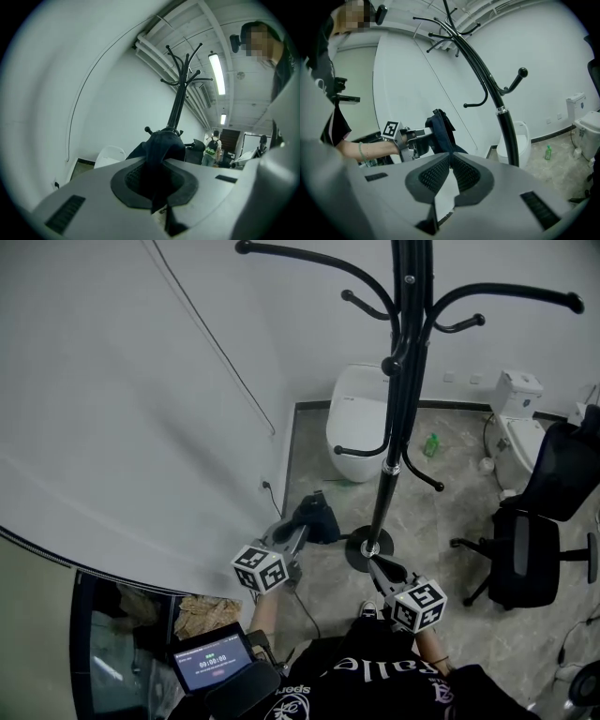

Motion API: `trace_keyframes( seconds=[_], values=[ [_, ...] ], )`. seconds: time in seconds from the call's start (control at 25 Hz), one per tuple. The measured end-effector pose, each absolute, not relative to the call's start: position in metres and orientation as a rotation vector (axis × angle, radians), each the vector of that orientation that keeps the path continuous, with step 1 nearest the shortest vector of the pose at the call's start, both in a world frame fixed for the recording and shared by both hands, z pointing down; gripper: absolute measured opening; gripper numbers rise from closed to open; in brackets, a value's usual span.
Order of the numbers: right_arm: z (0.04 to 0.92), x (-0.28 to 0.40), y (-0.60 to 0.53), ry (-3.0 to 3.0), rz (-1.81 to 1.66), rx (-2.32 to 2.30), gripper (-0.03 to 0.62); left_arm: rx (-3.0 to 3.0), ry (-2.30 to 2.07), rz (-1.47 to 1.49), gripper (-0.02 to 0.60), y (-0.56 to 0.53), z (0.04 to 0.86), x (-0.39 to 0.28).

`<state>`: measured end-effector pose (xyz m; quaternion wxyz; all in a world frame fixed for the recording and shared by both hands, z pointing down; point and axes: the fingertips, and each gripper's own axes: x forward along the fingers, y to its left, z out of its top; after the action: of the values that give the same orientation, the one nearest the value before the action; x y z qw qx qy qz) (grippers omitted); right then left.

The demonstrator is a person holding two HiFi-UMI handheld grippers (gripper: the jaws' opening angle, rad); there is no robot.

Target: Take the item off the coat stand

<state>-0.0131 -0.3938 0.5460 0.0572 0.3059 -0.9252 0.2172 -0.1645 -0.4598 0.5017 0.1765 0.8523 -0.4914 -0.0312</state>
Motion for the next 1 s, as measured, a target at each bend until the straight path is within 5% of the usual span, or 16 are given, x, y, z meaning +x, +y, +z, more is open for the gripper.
trace_keyframes(
  seconds=[1.0],
  values=[
    [0.555,-0.020,-0.244,-2.764,0.693,1.099,0.035,2.340,-1.212,0.042,0.012,-0.240,0.557,-0.142]
  ],
)
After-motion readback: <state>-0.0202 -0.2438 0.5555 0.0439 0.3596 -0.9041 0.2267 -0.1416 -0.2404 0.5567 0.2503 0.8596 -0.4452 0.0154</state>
